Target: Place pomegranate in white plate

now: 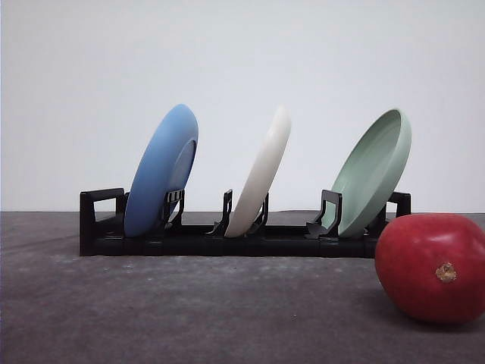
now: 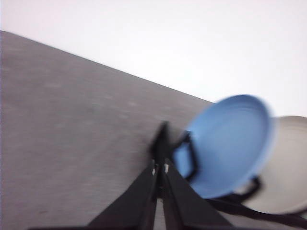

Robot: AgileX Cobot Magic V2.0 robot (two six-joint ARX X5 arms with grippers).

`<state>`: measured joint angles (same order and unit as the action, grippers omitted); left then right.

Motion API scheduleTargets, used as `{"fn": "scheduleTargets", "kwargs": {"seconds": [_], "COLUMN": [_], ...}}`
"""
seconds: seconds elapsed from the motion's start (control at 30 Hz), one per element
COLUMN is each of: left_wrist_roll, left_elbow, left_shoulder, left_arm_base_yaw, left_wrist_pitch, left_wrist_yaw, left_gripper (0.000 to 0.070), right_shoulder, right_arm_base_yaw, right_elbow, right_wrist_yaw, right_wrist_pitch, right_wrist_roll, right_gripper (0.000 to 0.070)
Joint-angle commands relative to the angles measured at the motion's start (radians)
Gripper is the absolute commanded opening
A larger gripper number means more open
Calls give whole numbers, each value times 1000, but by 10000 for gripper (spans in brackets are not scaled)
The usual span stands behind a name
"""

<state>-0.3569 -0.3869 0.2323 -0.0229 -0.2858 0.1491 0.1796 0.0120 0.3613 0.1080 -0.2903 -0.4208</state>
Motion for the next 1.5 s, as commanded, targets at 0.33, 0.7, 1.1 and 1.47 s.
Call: {"fn": "scheduleTargets", "kwargs": {"seconds": [0.33,0.7,1.1,1.47], "left_wrist_roll": [125,424,424,373], "left_elbow": [-452,-620,-620,-620], "left_shoulder": [359,507,508,563], "left_arm_base_yaw": [-34,-75,-76,-95], "left_wrist_pitch": [-284,-428,-426,-423], "left_wrist_yaw": [427,723,716,711], "left_gripper": [4,4,483,637], "right_shoulder": [357,472,473,473], "right_arm_base_yaw": [-1,-1,0,19], "right_elbow": [502,636,636,636], "right_wrist_yaw": [428,702,703,703], "right_wrist_pitch": [-292,-365,-365,-369], "right_wrist_roll": [190,362,362,356], "right_gripper": [5,5,163,633]}}
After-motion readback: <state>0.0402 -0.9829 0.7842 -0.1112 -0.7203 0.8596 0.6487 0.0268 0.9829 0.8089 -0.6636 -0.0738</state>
